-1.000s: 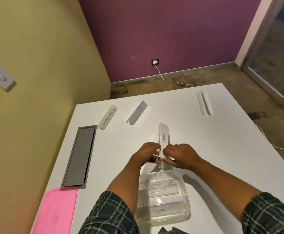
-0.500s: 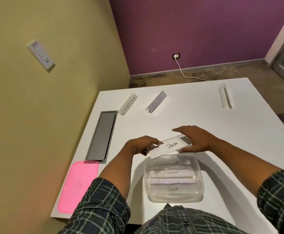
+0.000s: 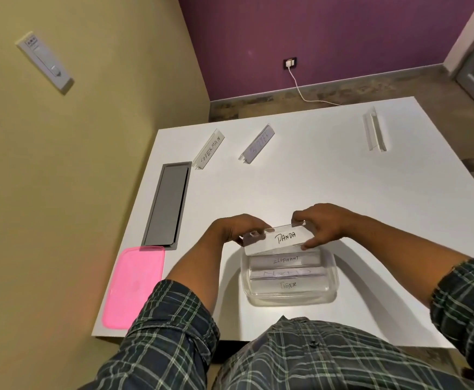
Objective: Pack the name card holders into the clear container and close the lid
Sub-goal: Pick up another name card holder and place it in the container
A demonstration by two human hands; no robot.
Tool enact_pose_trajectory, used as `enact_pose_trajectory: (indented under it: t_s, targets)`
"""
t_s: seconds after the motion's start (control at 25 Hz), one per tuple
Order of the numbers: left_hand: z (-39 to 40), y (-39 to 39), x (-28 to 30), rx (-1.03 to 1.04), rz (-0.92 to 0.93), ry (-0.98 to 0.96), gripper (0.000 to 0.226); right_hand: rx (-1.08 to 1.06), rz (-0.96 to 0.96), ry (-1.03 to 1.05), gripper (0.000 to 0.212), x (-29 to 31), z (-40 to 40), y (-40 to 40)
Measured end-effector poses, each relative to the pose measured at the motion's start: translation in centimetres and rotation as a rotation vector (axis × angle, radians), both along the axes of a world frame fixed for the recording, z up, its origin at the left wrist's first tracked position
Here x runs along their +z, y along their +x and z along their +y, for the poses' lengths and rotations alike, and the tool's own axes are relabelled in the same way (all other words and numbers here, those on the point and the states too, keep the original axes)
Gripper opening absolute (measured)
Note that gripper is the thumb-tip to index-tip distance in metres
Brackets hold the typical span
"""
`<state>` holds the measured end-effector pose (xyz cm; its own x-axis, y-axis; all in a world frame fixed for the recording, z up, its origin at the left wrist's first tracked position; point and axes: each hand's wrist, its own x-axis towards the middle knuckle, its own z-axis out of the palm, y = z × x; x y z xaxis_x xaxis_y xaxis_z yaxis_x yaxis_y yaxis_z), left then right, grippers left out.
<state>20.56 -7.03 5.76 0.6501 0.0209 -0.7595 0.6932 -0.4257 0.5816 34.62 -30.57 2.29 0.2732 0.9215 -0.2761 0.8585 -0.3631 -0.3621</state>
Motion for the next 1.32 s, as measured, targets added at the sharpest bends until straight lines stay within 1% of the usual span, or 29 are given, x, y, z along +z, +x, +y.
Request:
enact_pose_trajectory:
  t_s: [0.08, 0.12, 0.2, 0.28, 0.36, 0.48, 0.6, 0.68, 0.84, 0.96, 1.04, 1.12, 1.24, 1.32]
  targets:
    - [-0.4, 0.1, -0.5, -0.054, -0.011, 0.091, 0.045, 0.030, -0.043, 0.037, 0.063, -0.2, -0.1, -0.6]
    - [-0.5, 0.0, -0.8, -0.104, -0.020, 0.141, 0.039, 0.056, -0.074, 0.049, 0.063, -0.4, -0.2, -0.9]
    - [-0.8, 0.0, -1.3, -0.265, -0.035, 0.252, 0.043, 0.103, -0.154, 0.055, 0.064, -0.8, -0.4, -1.4]
    - [-1.3, -0.1, -1.5, -0.454, -0.056, 0.403, 0.046, 0.144, -0.228, 0.077, 0.061, -1.1, -0.7, -2.0]
    - [-1.7, -0.2, -2.0, -0.599, -0.084, 0.549, 0.047, 0.211, -0.292, 0.118, 0.057, -1.4, -0.9, -2.5]
    - [-2.2, -0.9, -3.3, -0.674, -0.131, 0.730, 0.040, 0.282, -0.371, 0.102, 0.053, -2.1, -1.2, -3.4]
    - [-2.4, -2.0, -4.6, -0.753, -0.183, 0.889, 0.029, 0.239, -0.408, -0.015, 0.052, -3.3, -1.1, -4.4]
    - [-2.3, -2.5, -5.1, -0.803, -0.207, 0.963, 0.028, 0.205, -0.398, -0.099, 0.050, -3.8, -0.9, -4.8]
    - [-2.6, -3.2, -5.3, -0.837, -0.274, 1.046, 0.030, 0.137, -0.350, -0.234, 0.052, -3.8, -0.4, -5.0]
    - [-3.1, -3.5, -5.3, -0.826, -0.302, 1.082, 0.025, 0.121, -0.332, -0.279, 0.051, -4.3, -0.5, -5.1]
    - [-3.3, -3.7, -5.2, -0.819, -0.314, 1.092, 0.021, 0.141, -0.336, -0.310, 0.046, -4.6, -0.7, -5.0]
    - [-3.4, -3.9, -5.2, -0.820, -0.321, 1.108, 0.022, 0.164, -0.357, -0.329, 0.041, -4.9, -1.0, -4.9]
    - [-3.6, -4.1, -5.2, -0.828, -0.332, 1.127, 0.024, 0.163, -0.380, -0.321, 0.030, -5.1, -1.3, -4.6]
    - [-3.8, -4.1, -5.4, -0.845, -0.320, 1.129, 0.025, 0.155, -0.376, -0.312, 0.028, -5.3, -1.4, -4.7]
